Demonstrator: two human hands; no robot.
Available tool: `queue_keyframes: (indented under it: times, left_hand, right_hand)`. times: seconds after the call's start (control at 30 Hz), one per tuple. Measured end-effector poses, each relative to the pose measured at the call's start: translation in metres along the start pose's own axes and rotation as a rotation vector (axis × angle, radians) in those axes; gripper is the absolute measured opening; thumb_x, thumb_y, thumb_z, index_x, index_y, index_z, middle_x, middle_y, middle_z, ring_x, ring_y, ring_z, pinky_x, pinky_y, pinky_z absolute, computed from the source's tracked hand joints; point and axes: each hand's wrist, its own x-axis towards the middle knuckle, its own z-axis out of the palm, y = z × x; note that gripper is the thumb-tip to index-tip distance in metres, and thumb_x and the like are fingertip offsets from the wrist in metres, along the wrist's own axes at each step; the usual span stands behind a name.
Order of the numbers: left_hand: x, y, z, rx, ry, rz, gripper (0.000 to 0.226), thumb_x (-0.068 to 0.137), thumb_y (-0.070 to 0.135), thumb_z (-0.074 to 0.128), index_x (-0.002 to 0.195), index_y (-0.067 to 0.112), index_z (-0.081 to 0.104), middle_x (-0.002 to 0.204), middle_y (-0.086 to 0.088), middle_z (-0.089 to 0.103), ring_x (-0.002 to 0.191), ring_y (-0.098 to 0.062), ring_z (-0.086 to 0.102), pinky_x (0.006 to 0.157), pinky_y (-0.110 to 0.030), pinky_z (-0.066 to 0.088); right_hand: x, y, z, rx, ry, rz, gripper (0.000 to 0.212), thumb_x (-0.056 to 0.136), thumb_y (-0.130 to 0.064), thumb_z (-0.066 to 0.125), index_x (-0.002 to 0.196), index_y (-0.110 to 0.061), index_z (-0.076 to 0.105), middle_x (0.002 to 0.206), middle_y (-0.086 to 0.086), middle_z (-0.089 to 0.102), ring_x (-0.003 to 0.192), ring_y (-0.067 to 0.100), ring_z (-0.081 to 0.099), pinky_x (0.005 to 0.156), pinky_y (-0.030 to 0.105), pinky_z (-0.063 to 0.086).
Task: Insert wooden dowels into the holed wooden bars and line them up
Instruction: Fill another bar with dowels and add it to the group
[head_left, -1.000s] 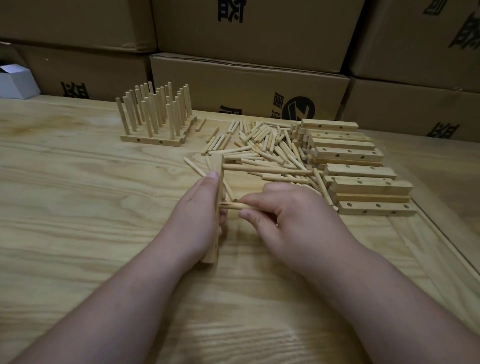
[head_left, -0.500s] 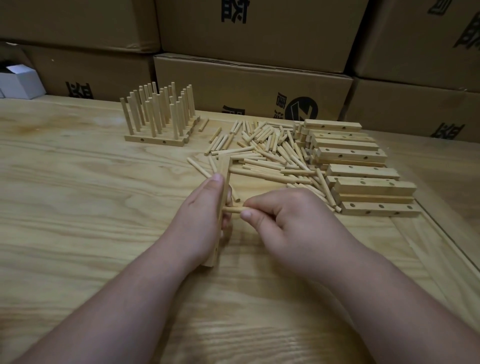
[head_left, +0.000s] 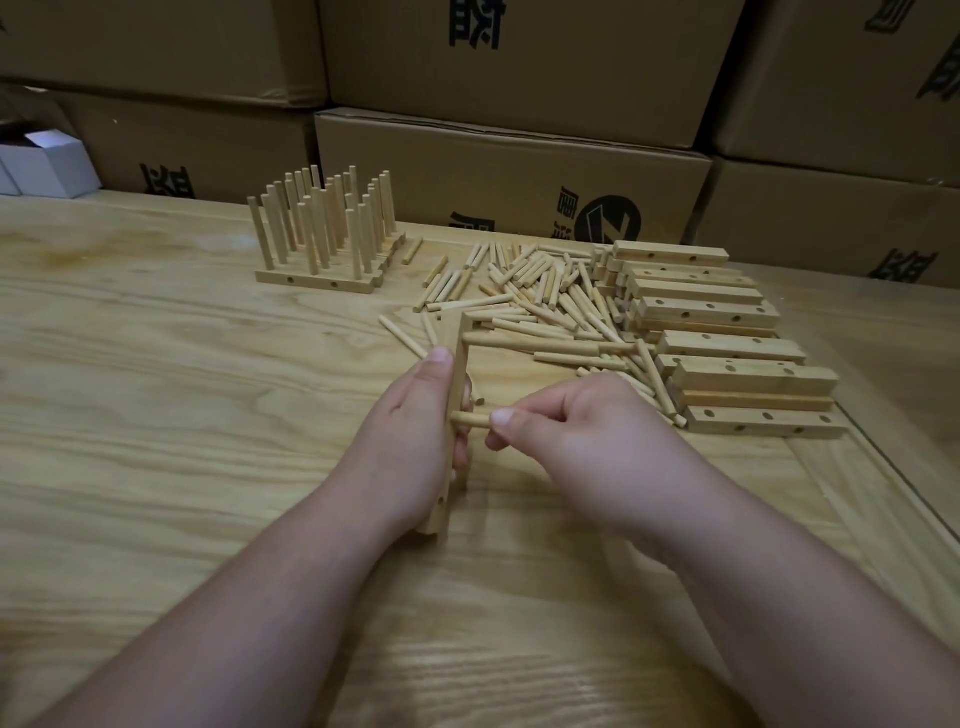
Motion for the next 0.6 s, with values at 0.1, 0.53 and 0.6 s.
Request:
queue_keyframes:
  times: [0.1,0.53,0.6]
  left_hand:
    - [-0.001,0.002,0.001,0.011,0.013,0.010,0.055,0.087,0.065,0.027,0.071,0.024,0.060,0.051,0.002,0.055,0.049,-0.012,0.051,0.061,-0.037,0.042]
    - [0.000,0.000,-0.002,0.036,-0.001,0.028,0.056,0.090,0.064,0.028,0.077,0.019,0.058,0.048,0.001,0.054,0.045,-0.012,0.051,0.057,-0.035,0.041]
    - [0.000,0.000,-0.002,0.020,-0.001,0.017,0.056,0.089,0.065,0.028,0.072,0.020,0.057,0.049,0.000,0.054,0.045,-0.013,0.050,0.057,-0.036,0.041]
  right_hand:
    - [-0.004,-0.004,-0.002,-0.249,0.025,-0.173,0.027,0.095,-0.041,0.061,0.081,-0.024,0.076,0.047,-0.007,0.053,0.047,0.009,0.049,0.041,0.018,0.032]
    - [-0.001,0.007,0.003,-0.343,0.093,-0.383,0.022,0.096,-0.035,0.060,0.080,-0.026,0.073,0.060,-0.006,0.058,0.064,0.012,0.054,0.058,0.027,0.040]
    - [0.001,0.009,0.005,-0.163,0.051,-0.286,0.019,0.095,-0.034,0.062,0.081,-0.034,0.074,0.057,-0.006,0.056,0.055,0.009,0.050,0.053,0.022,0.038]
